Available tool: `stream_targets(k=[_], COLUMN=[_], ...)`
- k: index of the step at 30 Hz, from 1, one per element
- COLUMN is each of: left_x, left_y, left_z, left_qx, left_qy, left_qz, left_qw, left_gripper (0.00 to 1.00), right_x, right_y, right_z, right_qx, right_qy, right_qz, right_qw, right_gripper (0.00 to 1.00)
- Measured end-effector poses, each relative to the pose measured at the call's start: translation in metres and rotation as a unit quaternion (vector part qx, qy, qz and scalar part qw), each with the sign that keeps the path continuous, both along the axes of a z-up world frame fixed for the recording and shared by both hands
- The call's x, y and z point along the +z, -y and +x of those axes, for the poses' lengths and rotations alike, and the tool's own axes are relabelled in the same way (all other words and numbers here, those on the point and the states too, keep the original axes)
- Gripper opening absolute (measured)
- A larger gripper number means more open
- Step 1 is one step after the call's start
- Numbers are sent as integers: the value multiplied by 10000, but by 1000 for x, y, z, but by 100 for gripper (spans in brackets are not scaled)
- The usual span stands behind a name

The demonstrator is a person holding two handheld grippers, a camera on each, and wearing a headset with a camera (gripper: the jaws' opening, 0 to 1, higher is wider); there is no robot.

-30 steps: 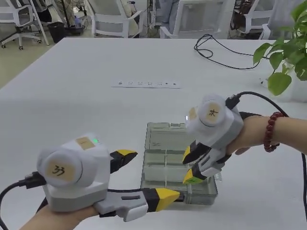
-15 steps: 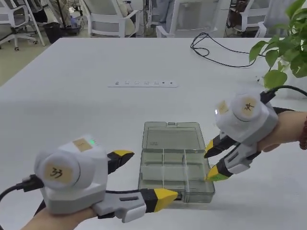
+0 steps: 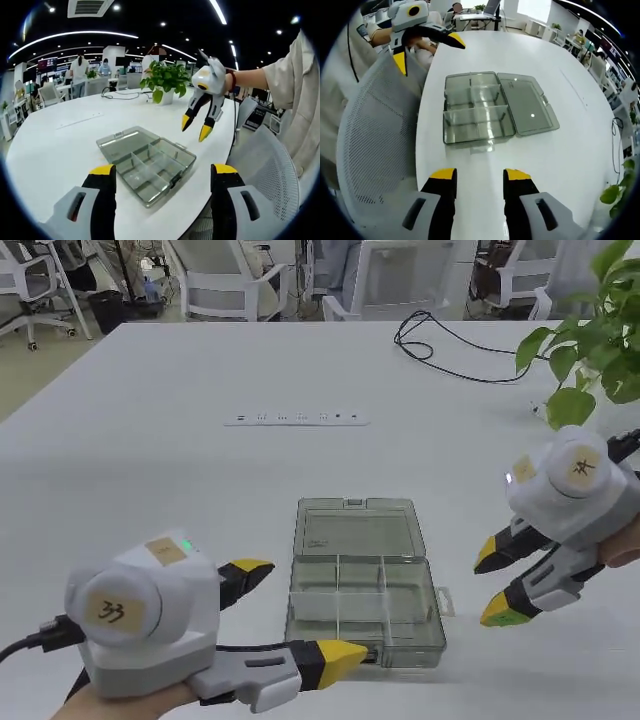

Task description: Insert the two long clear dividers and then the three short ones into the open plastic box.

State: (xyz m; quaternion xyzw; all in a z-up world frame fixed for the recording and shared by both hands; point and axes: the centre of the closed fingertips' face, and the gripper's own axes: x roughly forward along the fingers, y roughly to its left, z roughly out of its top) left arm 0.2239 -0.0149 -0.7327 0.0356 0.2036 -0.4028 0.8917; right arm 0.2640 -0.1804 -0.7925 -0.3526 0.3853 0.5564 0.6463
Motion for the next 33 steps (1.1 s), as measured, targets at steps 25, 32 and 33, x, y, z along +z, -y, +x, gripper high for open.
stream_targets(k=[25,32,33], left_x=[-3,-4,-4], left_y=[-10,-12,-12], left_z=[-1,-2,-2], left_qx=[148,172,177], left_qy=[-43,-61,-63], left_qz=[55,102,106], left_qw=[9999,9998,9998], left_gripper=[76,76,76], right_x=[-22,-28,-29], right_y=[75,97,99], right_z=[-14,-10,-10], right_qx=[-74,-17,-21], right_qy=[-100,-56,-55], right_qz=[-584,-813,-838], right_qw=[9982,9967,9965], right_gripper=[41,41,41])
